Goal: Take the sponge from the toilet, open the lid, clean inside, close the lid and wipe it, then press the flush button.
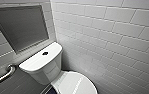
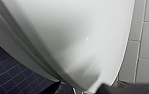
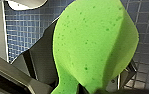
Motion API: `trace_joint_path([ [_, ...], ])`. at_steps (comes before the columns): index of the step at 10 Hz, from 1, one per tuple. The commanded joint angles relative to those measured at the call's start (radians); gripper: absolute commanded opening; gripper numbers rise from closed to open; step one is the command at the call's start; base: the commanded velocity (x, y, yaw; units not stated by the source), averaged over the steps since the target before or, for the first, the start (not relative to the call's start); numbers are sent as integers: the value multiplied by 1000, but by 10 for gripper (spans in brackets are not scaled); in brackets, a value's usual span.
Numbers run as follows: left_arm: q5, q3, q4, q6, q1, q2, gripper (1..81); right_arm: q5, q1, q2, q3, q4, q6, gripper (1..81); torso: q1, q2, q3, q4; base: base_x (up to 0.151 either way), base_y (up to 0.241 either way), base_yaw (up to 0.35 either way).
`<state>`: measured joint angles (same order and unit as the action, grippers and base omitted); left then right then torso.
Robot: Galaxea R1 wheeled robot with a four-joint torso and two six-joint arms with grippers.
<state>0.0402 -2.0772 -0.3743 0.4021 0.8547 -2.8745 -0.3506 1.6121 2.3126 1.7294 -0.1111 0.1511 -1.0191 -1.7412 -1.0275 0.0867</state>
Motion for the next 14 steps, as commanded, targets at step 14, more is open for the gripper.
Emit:
trace_joint_path([
  [14,112,146,17,3,-203,52,811,61,-14,-26,-21,13,2,10,0,0,0,0,0,0,0],
])
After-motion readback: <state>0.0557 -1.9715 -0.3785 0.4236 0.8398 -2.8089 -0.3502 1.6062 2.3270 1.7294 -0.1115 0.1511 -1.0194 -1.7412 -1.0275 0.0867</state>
